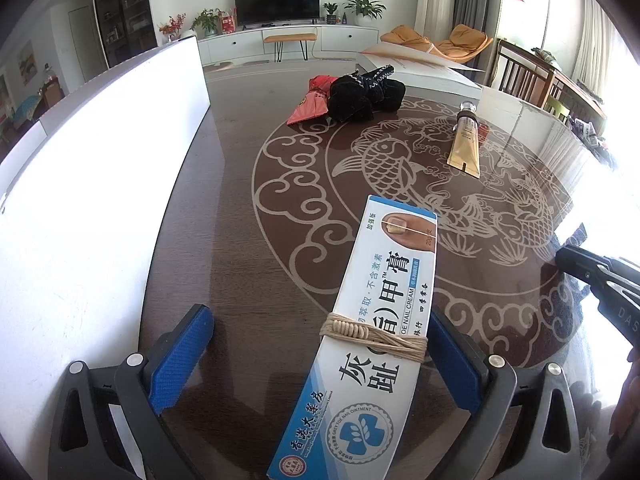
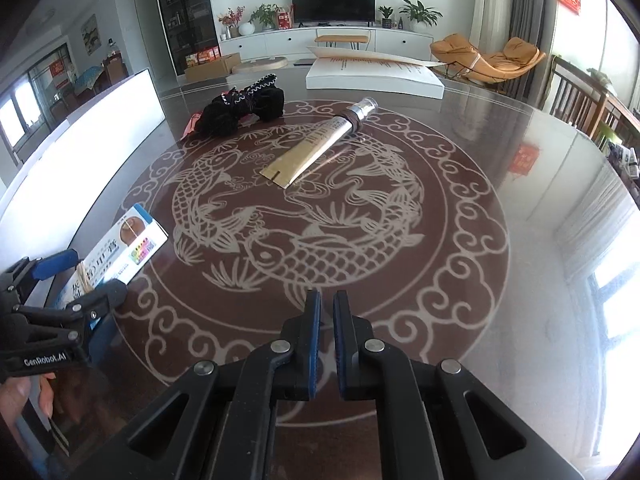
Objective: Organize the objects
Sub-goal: 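Lower the right tool onto the gold tube and close it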
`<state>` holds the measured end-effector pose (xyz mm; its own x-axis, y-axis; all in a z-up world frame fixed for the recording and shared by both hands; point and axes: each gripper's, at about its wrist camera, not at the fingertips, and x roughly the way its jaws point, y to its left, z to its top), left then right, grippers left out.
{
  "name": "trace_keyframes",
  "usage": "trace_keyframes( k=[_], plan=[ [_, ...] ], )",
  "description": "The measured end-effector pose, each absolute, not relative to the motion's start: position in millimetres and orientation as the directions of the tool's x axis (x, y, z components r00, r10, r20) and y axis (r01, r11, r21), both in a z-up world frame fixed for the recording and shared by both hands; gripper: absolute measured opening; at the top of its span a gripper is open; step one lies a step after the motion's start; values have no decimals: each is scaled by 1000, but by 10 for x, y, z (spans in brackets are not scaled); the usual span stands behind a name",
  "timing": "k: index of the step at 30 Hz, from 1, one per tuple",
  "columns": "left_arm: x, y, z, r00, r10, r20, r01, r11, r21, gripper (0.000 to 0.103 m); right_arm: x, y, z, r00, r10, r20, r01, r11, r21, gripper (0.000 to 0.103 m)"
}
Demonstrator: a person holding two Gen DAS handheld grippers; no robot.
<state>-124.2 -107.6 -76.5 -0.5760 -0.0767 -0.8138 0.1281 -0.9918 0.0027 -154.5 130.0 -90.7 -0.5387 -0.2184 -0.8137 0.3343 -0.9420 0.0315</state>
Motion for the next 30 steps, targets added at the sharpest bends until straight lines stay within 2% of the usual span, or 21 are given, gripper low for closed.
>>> trace_keyframes(
  k=[1,2,3,4,5,6,14,16,17,19,25,30],
  plan=[
    [-1241,-1076,-765,-576,-77,-814,128,-992,3,103,-1552,1344,-892,-533,-212,-819,314,-949,41,10],
    [-1241,-1076,-764,-576,-77,-814,128,-992,3,103,-1607,1383,-866,-525,-219,-822,290,-954,69,15],
    [-1243,-1077,-769,-576,-77,-814,128,-992,3,103,-1693,1408,-837,-516,-229,-825,264,-959,101,29],
    [-1240,-1076,-764,-576,-77,-814,128,-992,3,103,-1791,1410,-804,-514,-238,-824,238,-962,130,38],
    [-1240,-1076,-764,-576,-77,-814,128,-992,3,103,-1929,1386,-756,-519,-244,-819,215,-965,151,57],
    [-1240,-1076,-764,-576,-77,-814,128,-992,3,103,-2064,1346,-717,-527,-244,-814,193,-967,164,66],
    [-1240,-1075,-762,-576,-77,-814,128,-992,3,103,-3213,741,-743,-485,-211,-849,127,-977,170,65],
    [-1239,-1075,-761,-576,-77,-814,128,-992,3,103,-3352,606,-844,-461,-162,-872,137,-984,110,52],
    [-1241,-1075,-763,-576,-77,-814,128,-992,3,103,-3355,585,-865,-474,-124,-872,134,-989,68,36],
    [-1239,-1075,-763,-576,-77,-814,128,-992,3,103,-3257,653,-889,-509,-115,-853,135,-989,52,26],
    [-1241,-1074,-767,-576,-77,-814,128,-992,3,103,-2405,988,-959,-585,-75,-807,241,-967,-84,26],
    [-1241,-1073,-766,-576,-77,-814,129,-992,3,103,-1393,1351,-978,-629,-73,-774,217,-973,-85,27]
  ],
)
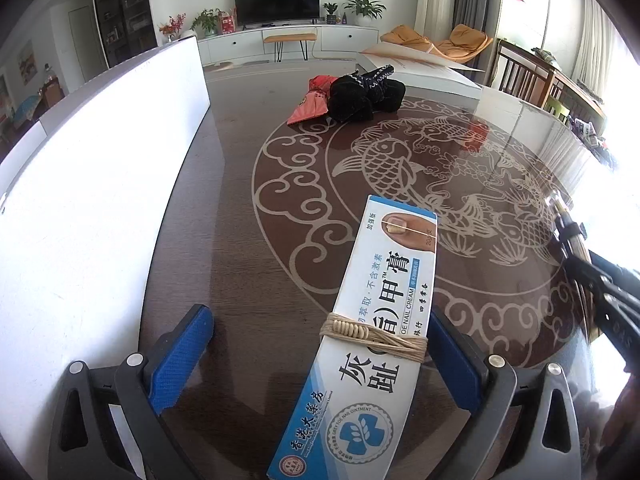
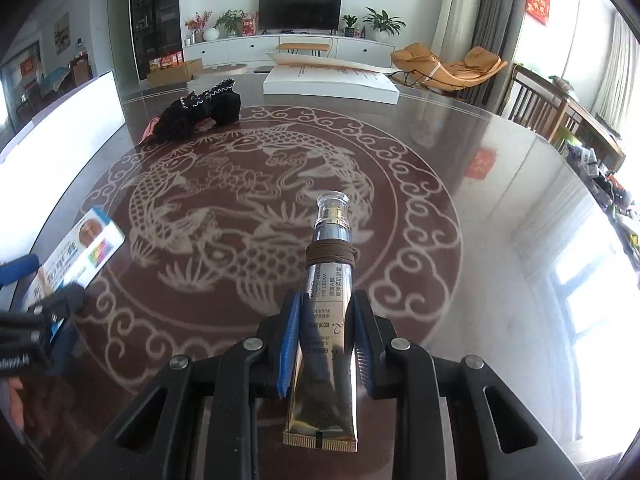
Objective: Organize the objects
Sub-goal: 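Lower the right tool onto the gold tube and close it, then lift the gold tube with the right tool while the left tool holds the blue box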
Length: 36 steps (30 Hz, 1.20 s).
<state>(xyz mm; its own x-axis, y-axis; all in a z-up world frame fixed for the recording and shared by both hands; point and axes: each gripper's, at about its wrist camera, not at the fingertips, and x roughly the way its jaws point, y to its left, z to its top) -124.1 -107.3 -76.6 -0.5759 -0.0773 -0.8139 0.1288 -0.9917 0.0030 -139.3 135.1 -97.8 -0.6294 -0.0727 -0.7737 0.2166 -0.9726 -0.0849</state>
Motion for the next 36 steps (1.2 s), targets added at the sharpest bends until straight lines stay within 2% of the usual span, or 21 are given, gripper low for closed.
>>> trace_keyframes(
  k=[7,8,10,11,12,14,18,22,26,34,36],
  plan=[
    [-1241,-1071,-766,-576,-77,-814,129,-992,3,103,-709,1582,-955,-648,-44,-761,135,-989,-58,29],
    [-1242,-1071,-768,-576,-77,-814,129,-992,3,103,-703,1609,-956,-647,-45,-761,128,-990,-50,33],
    [-1241,-1070,-766,-576,-77,-814,129,-992,3,103,-740,1657,-946,-640,-49,-767,109,-994,-27,50],
    [-1241,-1070,-766,-576,-77,-814,129,-992,3,103,-759,1681,-950,-631,-55,-774,103,-995,-13,68],
    [-1242,-1069,-767,-576,-77,-814,129,-992,3,103,-768,1691,-960,-622,-59,-781,104,-995,-7,75],
    [-1243,-1069,-769,-576,-77,-814,129,-992,3,103,-760,1653,-962,-620,-52,-783,114,-993,-24,76],
    [-1243,-1068,-767,-576,-77,-814,129,-992,3,103,-744,1583,-965,-619,-37,-784,133,-989,-59,88],
    [-1243,-1066,-767,-576,-77,-814,129,-992,3,103,-754,1629,-977,-603,-49,-796,127,-991,-35,93],
    [-1243,-1064,-767,-576,-77,-814,129,-992,3,103,-786,1670,-1009,-578,-57,-814,116,-993,-13,103],
    [-1243,-1062,-767,-576,-79,-814,129,-992,6,103,-781,1672,-1011,-577,-57,-815,117,-993,-13,103],
    [-1237,-1012,-769,-577,-37,-816,53,-999,8,103,-782,1673,-1011,-577,-57,-815,117,-993,-13,103]
  ],
)
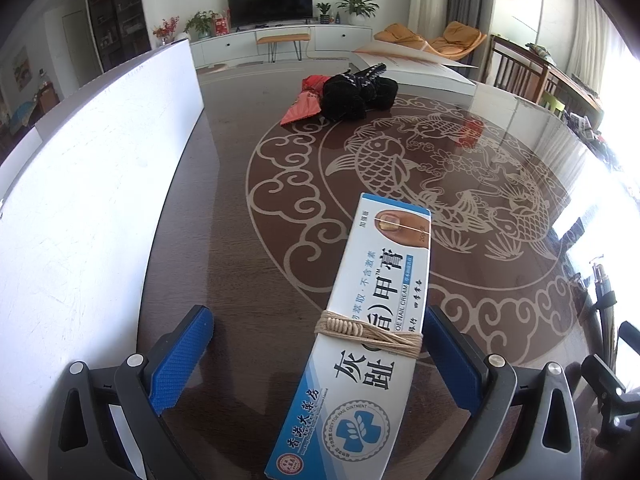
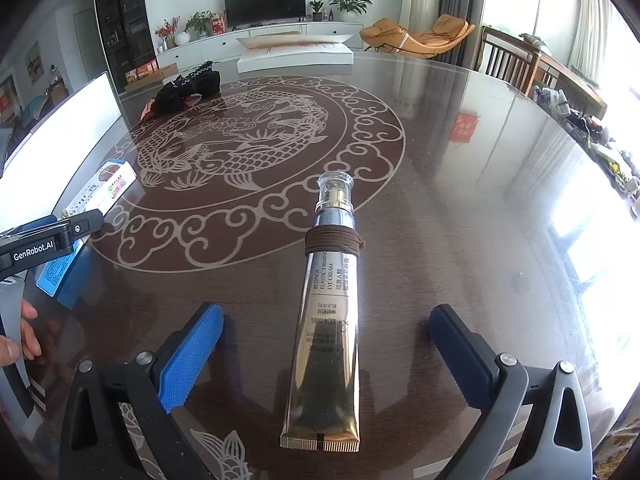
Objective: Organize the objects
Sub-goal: 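Lift the gold tube with the right tool while the left tool holds the blue box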
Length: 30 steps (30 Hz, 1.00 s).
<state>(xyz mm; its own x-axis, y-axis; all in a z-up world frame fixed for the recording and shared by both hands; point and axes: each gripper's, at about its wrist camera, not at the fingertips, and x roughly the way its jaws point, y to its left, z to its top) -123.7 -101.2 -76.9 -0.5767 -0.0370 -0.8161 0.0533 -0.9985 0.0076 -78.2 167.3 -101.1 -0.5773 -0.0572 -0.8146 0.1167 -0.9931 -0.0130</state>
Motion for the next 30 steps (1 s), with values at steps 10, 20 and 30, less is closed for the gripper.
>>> trace_keyframes(
  k=[10,20,30],
  plan=[
    [-1309,-834,-733,-481,14,-877,-33,-999,2,103,-774,1678,-1014,-577,-57,-815,117,-993,-13,103],
    [-1089,-767,-621,-537,67,-841,-110,-994,-9,43,-809,1724,-982,-543,-105,-833,161,-987,20,103],
    [-707,-850,-601,-599,138,-788,-70,-990,-120,43,-1298,2090,-697,-369,-196,-908,119,-979,163,88]
  ],
)
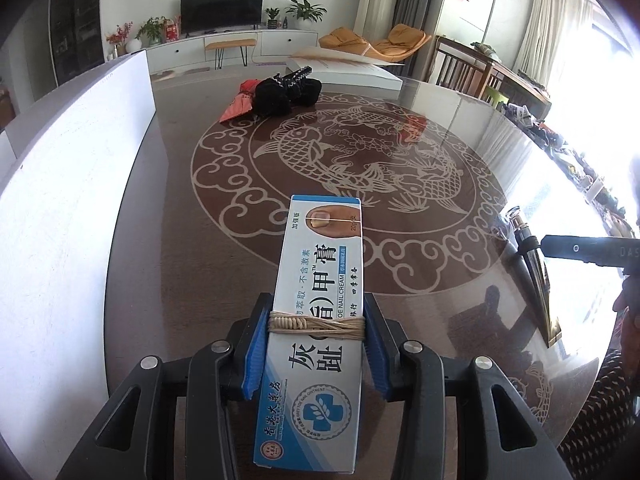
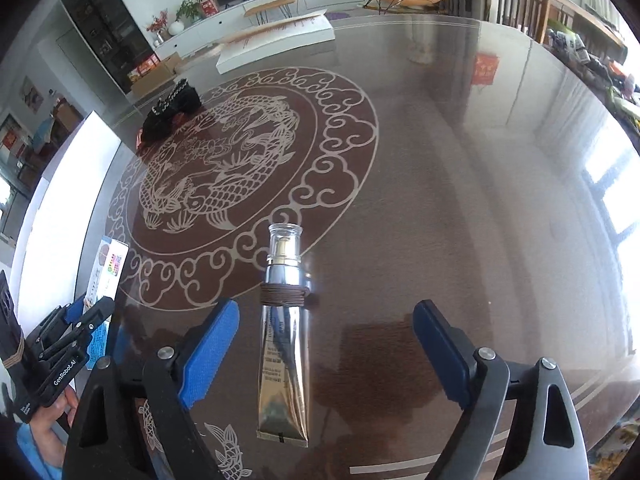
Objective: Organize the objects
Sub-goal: 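Lift the gold tube with the right tool while the left tool holds the blue box, then carry the blue box and gold tube over the white bin and open both tools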
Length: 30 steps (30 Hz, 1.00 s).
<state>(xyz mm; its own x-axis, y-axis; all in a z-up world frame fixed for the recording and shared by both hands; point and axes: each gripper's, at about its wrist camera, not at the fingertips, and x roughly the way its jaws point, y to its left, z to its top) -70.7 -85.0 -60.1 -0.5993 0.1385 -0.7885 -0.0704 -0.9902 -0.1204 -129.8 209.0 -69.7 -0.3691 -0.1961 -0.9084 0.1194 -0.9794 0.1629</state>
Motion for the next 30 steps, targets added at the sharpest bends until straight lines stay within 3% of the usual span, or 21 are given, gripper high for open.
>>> trace_keyframes(
  k=[1,4,5,7,14,19,25,28,30],
  plan=[
    [-692,-852,-589,-603,144,-785,-70,-989,-128,43,-1318,1975,-740,-346,-160,-924,134,-984,120,84],
    [-590,-875,-504,-620,169,-766,-69,-984,-162,43,-1308,1740,-836,-381,-79,-921,151,-988,23,55],
    [-546,-884,-453,-630,181,-755,-70,-982,-177,43,-1287,1667,-832,-412,-69,-908,177,-984,-5,29],
    [-415,-905,-298,-661,205,-722,-80,-976,-204,43,-1230,1607,-812,-442,-70,-894,194,-981,-19,29],
    [197,-1252,523,-802,244,-545,-103,-955,-276,43,-739,1364,-101,-542,-331,-772,307,-933,185,29],
    [601,-1883,1003,-868,155,-471,-14,-957,-290,43,-432,668,650,-546,-521,-655,484,-835,261,29],
    [896,-2710,1205,-869,-59,-491,186,-959,-213,43,-154,-336,1209,-419,-704,-574,671,-665,327,29],
    [848,-3024,1023,-816,-144,-560,279,-946,-163,43,-170,-867,1124,-274,-746,-607,707,-584,399,29],
    [674,-3208,780,-725,-232,-648,374,-923,-88,45,-163,-1275,939,-225,-702,-676,724,-585,366,33]
  ],
)
